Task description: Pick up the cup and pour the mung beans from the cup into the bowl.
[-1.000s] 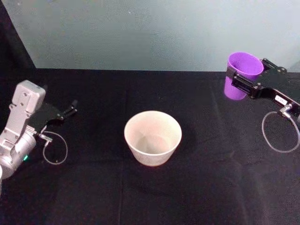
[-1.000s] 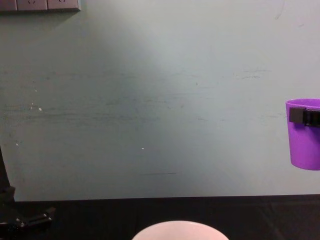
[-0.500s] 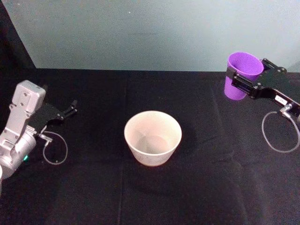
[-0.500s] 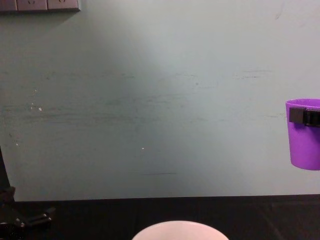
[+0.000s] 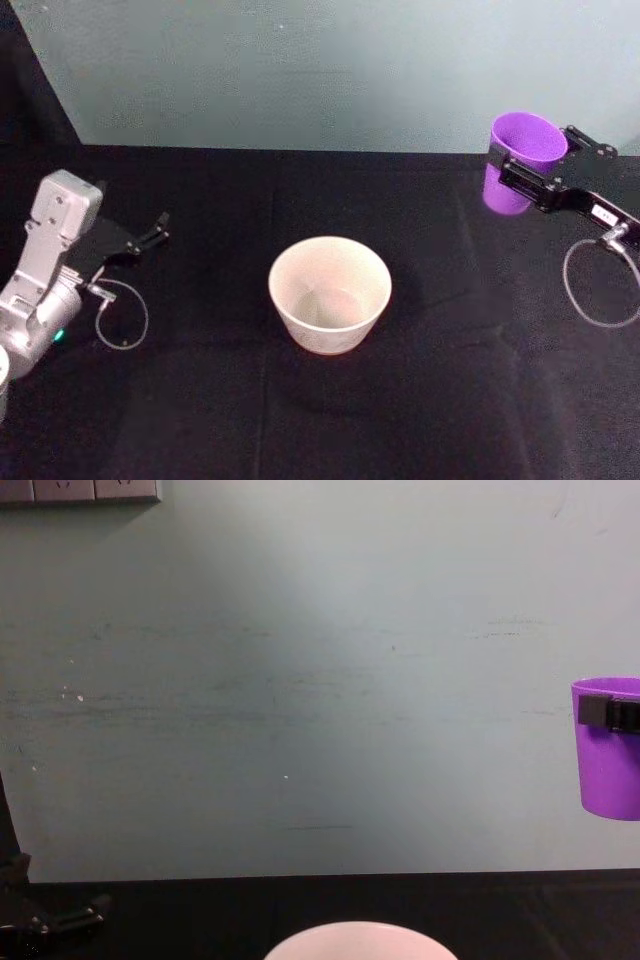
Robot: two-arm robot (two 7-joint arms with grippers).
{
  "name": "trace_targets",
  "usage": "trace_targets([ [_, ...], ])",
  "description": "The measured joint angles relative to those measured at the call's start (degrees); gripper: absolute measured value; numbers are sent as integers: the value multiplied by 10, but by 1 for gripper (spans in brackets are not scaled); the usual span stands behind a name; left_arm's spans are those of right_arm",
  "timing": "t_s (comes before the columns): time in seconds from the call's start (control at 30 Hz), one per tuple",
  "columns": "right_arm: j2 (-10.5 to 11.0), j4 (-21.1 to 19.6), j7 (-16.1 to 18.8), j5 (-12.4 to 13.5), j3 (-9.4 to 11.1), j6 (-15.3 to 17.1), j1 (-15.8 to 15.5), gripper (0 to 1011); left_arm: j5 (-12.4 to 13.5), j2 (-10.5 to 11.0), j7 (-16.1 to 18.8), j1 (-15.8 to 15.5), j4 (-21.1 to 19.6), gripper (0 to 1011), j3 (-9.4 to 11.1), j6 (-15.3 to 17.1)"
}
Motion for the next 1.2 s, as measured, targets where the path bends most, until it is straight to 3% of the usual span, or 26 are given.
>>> trace_targets([
  [1.2,0,0,0,0,0,0,0,734,0,0,0,0,0,1000,0,0],
])
